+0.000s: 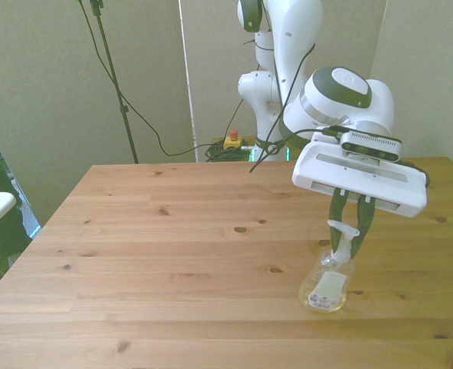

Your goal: Stand the sanitizer

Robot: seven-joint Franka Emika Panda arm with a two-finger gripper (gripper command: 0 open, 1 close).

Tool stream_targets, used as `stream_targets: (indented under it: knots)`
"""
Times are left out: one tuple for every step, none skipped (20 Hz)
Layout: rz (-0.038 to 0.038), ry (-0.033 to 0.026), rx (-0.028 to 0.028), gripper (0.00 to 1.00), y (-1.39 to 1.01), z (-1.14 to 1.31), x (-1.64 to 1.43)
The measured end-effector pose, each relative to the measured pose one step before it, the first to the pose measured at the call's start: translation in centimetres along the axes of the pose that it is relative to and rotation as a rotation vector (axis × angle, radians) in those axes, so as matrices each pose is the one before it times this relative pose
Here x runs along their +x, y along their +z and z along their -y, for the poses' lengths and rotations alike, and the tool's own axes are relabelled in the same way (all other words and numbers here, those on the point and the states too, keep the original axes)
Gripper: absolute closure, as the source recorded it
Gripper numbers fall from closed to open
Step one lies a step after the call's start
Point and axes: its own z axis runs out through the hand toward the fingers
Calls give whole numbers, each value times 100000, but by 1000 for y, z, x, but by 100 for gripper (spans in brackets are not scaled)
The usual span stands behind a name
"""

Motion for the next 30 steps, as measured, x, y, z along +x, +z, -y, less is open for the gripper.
stream_targets:
  knots:
    - [750, -8, -49, 0, 129, -247, -316]
    - [-295, -175, 179, 0, 83, -45, -169]
    - [-234, 366, 18, 0, 68, -19, -29]
    - [-78, 143, 260, 0, -13, 0, -90]
    - [-116, 287, 166, 0, -64, 31, -94]
    - [-142, 168, 95, 0, -79, -54, -80]
    - [1, 282, 30, 0, -122, -50, -80]
    - [-94, -11, 154, 0, -143, -103, -29]
    - [64, 280, -40, 0, -144, -133, 29]
    - [168, 289, -24, 0, -103, -166, 40]
    - [101, 395, -65, 0, -80, -152, 105]
    - [101, 383, -98, 0, -78, -187, 146]
    - [47, 132, -13, 0, -81, -227, 129]
    - [103, 103, -45, 0, -110, -247, 130]
    - [273, 382, -147, 0, -125, -222, 156]
    - [254, 288, -84, 0, -138, -204, 142]
    - [38, 123, -96, 0, -127, -208, 118]
    - [-138, 42, -180, 0, -101, -205, 57]
    - [-223, 176, -66, 0, -105, -103, 75]
    - [-328, 88, -24, 0, -80, -108, 116]
    - [-318, -206, 211, 0, -61, -123, 65]
    - [46, 22, 241, 0, -89, -82, -1]
    - [51, 78, 285, 0, -22, -89, 30]
    - [127, 336, 164, 0, -20, -51, 16]
    - [159, 329, 24, 0, -49, -85, -10]
    - [298, 96, 84, 0, -57, -137, -63]
    - [361, -93, 104, 0, -80, -181, -81]
    - [330, 123, -145, 0, -37, -182, -41]
    - [270, 280, -184, 0, -11, -143, 22]
    - [143, 222, -243, 0, 16, -163, 60]
